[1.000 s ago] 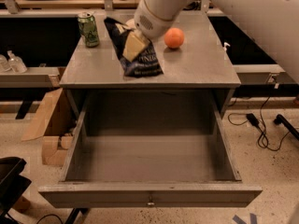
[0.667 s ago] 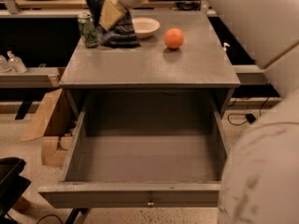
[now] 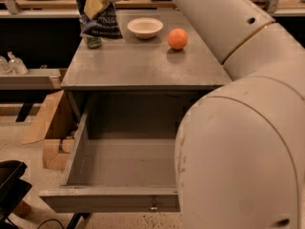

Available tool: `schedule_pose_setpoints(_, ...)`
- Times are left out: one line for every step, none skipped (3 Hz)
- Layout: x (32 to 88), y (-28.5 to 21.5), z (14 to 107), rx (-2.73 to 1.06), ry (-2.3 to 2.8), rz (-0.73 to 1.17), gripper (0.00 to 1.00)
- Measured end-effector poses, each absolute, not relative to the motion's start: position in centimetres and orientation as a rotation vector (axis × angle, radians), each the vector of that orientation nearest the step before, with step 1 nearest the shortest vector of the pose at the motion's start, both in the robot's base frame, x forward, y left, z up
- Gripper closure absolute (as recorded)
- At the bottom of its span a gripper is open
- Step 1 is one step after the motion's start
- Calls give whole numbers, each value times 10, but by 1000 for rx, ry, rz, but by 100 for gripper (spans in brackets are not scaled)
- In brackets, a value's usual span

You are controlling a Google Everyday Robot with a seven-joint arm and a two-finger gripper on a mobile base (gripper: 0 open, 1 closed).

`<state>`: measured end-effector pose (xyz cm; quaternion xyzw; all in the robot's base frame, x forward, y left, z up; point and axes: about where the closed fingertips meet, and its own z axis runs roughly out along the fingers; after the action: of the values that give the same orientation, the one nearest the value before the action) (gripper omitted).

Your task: Pick blue chip bag from top drawer and place on counter

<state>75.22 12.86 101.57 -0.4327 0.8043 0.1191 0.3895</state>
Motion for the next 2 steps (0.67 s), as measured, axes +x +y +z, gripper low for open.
schedule_pose_setpoints(777,120,984,-1029,2069,334,100)
schedule_pose_setpoints(788,116,968,-995,2081,350,100)
